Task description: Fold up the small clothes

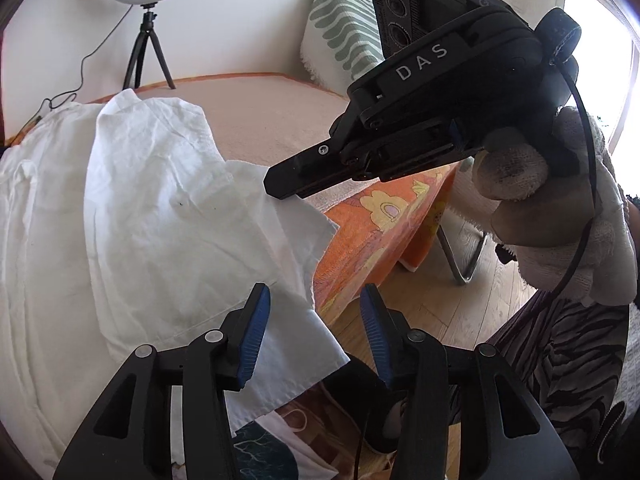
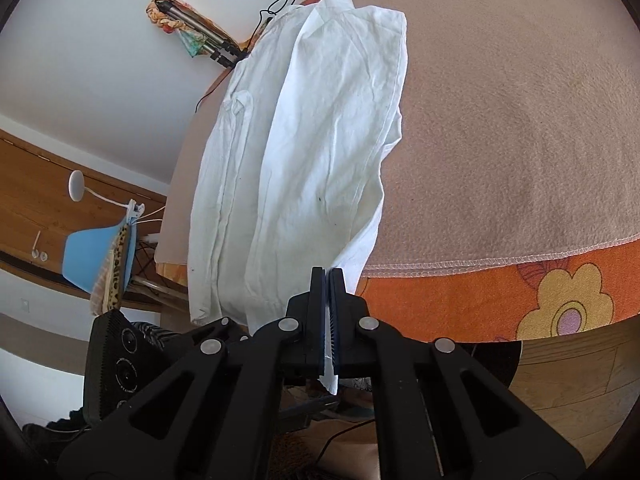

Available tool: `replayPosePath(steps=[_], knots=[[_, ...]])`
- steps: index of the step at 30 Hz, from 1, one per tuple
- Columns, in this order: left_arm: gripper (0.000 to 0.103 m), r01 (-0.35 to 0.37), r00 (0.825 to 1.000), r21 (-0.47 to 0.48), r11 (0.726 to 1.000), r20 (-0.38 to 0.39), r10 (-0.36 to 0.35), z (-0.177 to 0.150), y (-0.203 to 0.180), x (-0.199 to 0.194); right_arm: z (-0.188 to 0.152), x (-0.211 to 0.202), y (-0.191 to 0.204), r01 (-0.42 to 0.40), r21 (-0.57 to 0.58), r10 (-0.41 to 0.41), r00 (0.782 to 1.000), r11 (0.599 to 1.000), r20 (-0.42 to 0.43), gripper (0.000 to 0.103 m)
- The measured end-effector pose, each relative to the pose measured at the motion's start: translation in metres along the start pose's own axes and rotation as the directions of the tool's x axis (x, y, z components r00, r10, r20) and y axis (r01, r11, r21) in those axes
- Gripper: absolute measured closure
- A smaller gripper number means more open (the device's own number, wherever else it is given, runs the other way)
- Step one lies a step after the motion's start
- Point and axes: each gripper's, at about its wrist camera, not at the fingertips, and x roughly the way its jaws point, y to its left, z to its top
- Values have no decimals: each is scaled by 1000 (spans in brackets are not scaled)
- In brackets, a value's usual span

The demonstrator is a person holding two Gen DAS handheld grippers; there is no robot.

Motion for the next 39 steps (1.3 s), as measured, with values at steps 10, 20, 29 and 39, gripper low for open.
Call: replayPosePath(steps=[10,20,29,39], knots=[[99,42,997,-153,987,64,-32,9,25,16,3,-6,5,-91,4,91,996,996,8,100],[102,75,984,-231,970,178,-34,9,45,-12,38,-28,-25,-45,47,41,996,998,85,61],[102,74,972,-262,962,235,-11,7,47,-33,135,16,-50,71,36,-75,991,997,114,60],[102,70,957,-319,945,289,26,-5,55,-50,177,74,-37,104,71,-110,991,992,77,91]])
